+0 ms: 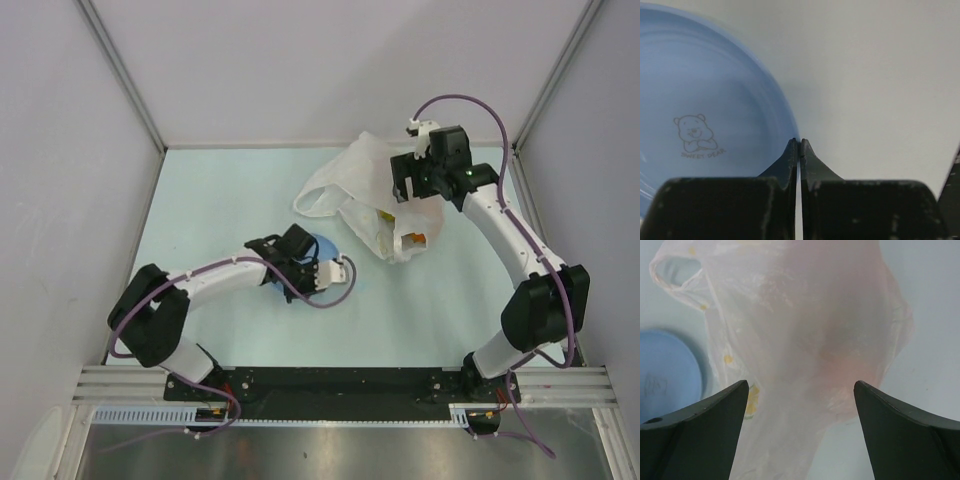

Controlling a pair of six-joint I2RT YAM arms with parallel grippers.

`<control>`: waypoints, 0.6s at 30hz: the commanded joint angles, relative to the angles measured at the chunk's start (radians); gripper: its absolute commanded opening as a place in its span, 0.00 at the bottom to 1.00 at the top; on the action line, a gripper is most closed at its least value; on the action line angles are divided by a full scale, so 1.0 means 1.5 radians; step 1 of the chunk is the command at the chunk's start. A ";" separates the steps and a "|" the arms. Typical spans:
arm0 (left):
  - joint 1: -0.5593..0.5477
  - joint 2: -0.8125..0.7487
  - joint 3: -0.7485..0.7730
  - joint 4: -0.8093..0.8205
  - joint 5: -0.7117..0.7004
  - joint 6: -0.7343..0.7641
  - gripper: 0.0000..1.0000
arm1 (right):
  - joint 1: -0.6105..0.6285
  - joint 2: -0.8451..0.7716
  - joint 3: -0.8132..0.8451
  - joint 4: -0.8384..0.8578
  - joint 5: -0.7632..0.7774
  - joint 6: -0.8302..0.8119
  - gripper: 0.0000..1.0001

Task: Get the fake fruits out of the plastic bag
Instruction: Move the plate to the center of the board.

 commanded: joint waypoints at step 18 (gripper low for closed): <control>-0.238 -0.094 0.028 0.045 0.086 -0.143 0.70 | -0.020 -0.089 0.028 -0.037 -0.027 0.034 0.92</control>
